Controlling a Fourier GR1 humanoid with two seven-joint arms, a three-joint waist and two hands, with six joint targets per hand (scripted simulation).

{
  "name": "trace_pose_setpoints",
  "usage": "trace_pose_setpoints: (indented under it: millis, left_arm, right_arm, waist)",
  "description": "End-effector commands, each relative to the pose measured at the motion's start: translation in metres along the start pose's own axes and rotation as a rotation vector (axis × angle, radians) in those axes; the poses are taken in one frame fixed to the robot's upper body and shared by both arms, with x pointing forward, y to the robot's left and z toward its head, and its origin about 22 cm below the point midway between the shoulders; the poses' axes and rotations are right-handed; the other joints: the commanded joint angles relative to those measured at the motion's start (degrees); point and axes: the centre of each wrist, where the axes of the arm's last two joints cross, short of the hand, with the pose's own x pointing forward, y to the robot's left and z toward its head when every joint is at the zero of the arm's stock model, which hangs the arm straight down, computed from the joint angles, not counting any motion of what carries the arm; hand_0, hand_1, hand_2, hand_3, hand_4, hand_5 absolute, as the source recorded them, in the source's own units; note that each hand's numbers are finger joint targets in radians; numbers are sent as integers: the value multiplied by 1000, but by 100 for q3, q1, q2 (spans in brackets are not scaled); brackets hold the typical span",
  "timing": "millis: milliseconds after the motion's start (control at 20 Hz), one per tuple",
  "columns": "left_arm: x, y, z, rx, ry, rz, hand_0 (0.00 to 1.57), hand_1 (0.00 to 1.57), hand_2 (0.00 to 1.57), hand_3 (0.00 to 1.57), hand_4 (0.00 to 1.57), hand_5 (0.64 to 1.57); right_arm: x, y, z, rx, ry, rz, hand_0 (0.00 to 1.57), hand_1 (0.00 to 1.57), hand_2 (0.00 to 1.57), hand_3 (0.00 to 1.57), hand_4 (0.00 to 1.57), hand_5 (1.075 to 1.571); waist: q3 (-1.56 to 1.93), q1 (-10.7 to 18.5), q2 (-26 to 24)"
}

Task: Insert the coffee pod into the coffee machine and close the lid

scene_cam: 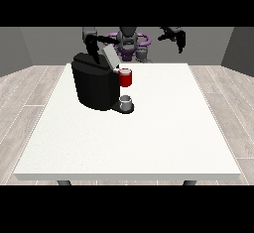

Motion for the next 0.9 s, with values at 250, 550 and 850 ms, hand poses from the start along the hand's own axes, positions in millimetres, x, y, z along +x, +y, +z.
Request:
trace_pose_setpoints:
  millis: [250,550,850]
  left_arm:
    - [16,0,13,63,-30,-15,0,0,0,0,336,1571]
    - [20,18,13,81,-66,-51,0,0,0,0,352,1571]
    - [22,11,7,82,-40,-82,0,0,0,0,360,1571]
  right_arm:
    - [24,20,-18,68,-57,35,0,0,0,0,79,1571]
    - [58,25,-29,83,-171,93,0,0,0,0,200,1571]
    - [89,52,-35,156,-198,157,0,0,0,0,103,1571]
  waist:
    - [-1,-113,326]
    - [-2,-83,716]
    - [-3,-10,691]
